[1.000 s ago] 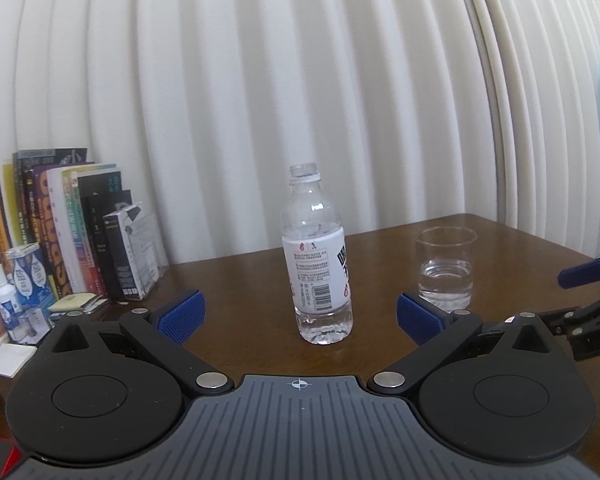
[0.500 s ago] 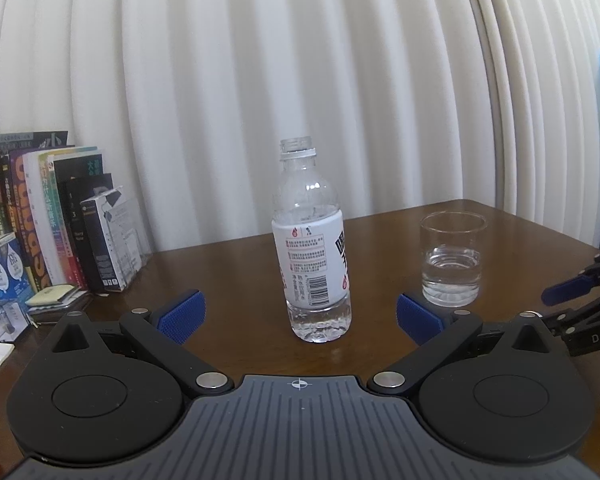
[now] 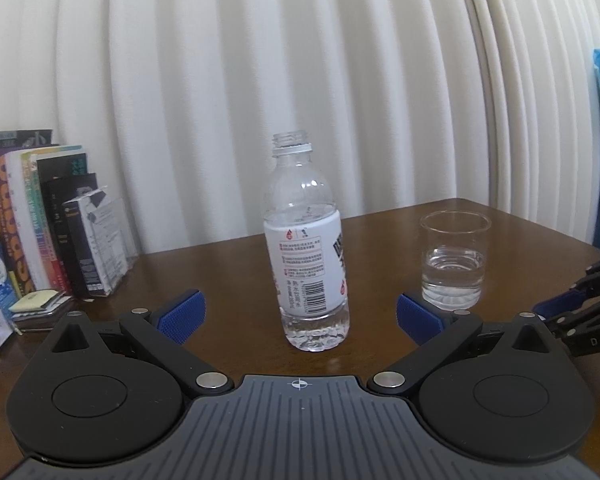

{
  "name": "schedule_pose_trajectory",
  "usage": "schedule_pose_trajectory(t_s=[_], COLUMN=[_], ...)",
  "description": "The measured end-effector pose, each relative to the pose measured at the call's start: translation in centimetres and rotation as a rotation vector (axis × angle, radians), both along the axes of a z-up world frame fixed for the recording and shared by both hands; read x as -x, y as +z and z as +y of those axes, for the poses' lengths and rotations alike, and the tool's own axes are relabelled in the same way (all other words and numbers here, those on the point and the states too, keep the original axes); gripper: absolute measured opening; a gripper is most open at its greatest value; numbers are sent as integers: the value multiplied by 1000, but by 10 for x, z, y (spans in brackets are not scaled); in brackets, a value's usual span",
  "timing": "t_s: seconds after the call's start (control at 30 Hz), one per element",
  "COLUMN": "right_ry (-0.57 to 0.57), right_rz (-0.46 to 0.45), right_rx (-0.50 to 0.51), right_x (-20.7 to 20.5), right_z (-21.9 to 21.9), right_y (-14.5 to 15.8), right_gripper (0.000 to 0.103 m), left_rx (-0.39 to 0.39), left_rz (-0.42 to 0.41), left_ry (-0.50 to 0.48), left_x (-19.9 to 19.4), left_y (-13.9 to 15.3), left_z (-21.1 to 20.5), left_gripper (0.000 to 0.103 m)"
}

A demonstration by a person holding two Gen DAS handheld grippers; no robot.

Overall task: Unscrew bottle cap and pour
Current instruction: 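Close the right tool on the white cap while the left tool approaches the bottle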

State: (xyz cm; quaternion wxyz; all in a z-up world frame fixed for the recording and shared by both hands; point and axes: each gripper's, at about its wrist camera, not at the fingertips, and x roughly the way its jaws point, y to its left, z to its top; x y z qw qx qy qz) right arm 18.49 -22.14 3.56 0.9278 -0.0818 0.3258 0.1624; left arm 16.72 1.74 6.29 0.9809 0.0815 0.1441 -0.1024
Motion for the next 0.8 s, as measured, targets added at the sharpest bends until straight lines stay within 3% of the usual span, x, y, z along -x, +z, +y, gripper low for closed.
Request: schedule_pose_trajectory(t_s=[0.13,0.43,0.8], right_ry=[20,138,288], right_rz=[0,-99,-160], right_rx=[-6,-3,-64], right_x=[0,1,-28], right_z=[0,11,38], right_y=[6,64,127], right_gripper=[32,32,32], left_rx=[13,101,149], left_rz=[-19,16,-14], left_ry=[-55,-112,-246], left_x=[-8,-46,-75], left_y=[-1,-4,-11], left_z=[5,20,27], left_gripper=[103,103,103])
